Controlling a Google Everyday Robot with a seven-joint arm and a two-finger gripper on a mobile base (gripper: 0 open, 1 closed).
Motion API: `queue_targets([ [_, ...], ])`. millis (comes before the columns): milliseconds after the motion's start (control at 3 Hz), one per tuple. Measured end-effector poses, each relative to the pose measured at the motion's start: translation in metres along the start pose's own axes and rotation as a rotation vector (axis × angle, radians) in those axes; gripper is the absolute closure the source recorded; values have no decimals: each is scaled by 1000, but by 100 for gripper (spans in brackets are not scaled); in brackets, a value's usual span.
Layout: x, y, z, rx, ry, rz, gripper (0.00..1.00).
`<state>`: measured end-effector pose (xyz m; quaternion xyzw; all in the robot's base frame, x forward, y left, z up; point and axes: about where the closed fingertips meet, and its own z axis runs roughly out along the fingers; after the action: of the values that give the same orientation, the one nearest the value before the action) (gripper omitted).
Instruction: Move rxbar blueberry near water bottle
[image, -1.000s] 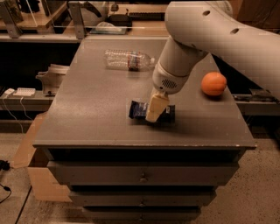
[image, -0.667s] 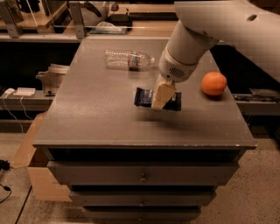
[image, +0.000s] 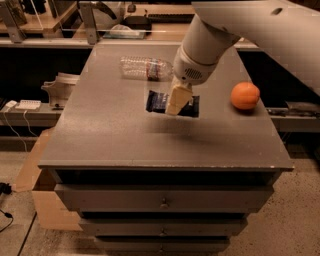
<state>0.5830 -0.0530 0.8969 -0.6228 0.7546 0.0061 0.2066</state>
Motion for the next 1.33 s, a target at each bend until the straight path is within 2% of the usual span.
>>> queue_targets([
  [333,-41,-35,1,62,-26,-59,100],
  [667,-72,-68,13,118,-29,-37,100],
  [1333,-84,-104,54,109,-31,93,100],
])
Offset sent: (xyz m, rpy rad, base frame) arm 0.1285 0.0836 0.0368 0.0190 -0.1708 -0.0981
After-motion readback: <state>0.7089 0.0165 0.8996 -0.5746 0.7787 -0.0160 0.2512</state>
